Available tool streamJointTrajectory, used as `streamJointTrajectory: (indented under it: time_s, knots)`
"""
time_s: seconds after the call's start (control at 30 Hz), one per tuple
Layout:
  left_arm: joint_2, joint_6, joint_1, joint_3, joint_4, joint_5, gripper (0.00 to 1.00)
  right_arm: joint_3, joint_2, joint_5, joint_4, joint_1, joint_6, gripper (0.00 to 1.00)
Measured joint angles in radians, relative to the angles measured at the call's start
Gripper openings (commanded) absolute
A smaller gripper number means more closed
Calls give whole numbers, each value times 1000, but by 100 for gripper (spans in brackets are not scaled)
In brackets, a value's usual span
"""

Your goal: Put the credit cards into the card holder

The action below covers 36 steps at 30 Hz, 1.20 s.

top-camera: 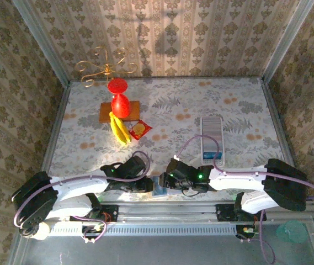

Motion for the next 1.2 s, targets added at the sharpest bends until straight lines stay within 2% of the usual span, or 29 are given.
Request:
streamJointTrajectory:
  time_s: [0.1,0.27,0.43,0.77,1.2]
  knots:
    - [0,0,0,0,0,0,32,0,-5,12,-48,0,3,41]
    - [0,0,0,0,0,0,32,5,8,15,-83,4,4,14]
    - [0,0,0,0,0,0,31,57,81,15,-88,6,-6,0]
    - [0,0,13,0,0,0,31,116,195,7,-79,7,-24,0]
    - [0,-3,21,-11,2,0,31,111,203,-4,64,31,-27,0]
